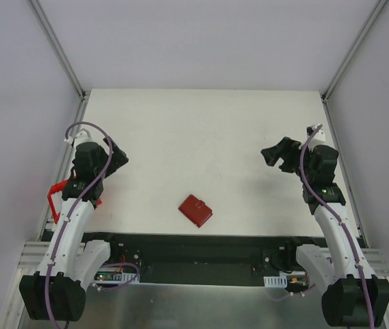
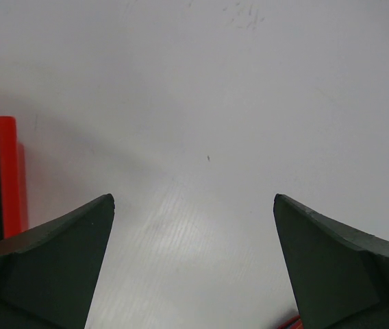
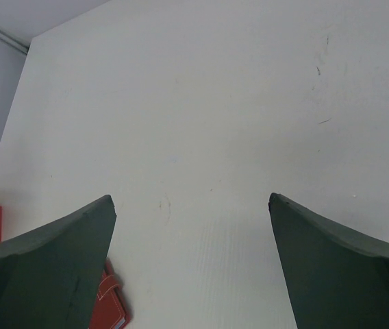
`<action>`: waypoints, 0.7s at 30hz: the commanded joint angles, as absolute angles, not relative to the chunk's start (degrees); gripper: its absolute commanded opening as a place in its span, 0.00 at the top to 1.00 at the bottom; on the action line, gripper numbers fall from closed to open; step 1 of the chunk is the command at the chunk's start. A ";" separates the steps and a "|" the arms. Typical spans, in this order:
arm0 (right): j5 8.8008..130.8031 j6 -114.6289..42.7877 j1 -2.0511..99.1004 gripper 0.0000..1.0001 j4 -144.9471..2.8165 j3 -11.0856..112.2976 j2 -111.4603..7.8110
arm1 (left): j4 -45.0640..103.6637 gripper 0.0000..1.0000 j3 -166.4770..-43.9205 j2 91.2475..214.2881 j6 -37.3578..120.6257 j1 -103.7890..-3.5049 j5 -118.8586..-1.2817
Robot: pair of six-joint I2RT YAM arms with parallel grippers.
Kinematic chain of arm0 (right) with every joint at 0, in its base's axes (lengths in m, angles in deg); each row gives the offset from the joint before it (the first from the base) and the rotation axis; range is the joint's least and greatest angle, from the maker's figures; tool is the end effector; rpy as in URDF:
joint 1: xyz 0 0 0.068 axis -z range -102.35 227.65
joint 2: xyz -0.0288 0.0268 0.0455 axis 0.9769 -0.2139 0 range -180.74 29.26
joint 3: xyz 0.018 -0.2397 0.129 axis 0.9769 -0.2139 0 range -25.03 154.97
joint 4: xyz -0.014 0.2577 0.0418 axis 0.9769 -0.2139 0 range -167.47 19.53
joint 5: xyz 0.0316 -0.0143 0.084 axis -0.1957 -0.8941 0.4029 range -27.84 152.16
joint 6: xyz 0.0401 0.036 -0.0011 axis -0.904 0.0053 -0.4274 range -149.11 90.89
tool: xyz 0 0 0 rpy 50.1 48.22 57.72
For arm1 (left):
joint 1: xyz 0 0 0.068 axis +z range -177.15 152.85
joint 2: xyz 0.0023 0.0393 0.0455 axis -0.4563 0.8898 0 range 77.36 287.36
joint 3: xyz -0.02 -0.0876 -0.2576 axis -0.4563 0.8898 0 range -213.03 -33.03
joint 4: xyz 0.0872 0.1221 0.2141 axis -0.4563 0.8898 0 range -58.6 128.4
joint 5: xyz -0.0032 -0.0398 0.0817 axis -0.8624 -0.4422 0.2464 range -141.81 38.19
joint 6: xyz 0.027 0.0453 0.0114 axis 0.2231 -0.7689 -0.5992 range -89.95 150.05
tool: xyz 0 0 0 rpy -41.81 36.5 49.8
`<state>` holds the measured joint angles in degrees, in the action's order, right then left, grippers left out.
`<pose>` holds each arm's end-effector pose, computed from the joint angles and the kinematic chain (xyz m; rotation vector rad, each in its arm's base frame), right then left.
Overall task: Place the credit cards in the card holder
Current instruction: Move the storage box to the card holder.
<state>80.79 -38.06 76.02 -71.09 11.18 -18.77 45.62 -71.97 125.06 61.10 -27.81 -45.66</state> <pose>0.2003 0.0170 0.2951 -0.1204 1.7919 0.4228 0.1943 0.0015 0.2880 -0.5859 1.8894 -0.2555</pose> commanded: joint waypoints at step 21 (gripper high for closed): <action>83.26 -38.95 76.16 0.04 -75.56 12.06 -22.51 | 64.27 0.01 -77.85 128.16 61.08 -27.59 -31.16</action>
<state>83.96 -39.96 76.02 -74.44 11.16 -22.18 62.34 -75.86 127.14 60.77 -27.81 -35.14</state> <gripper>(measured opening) 0.963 0.990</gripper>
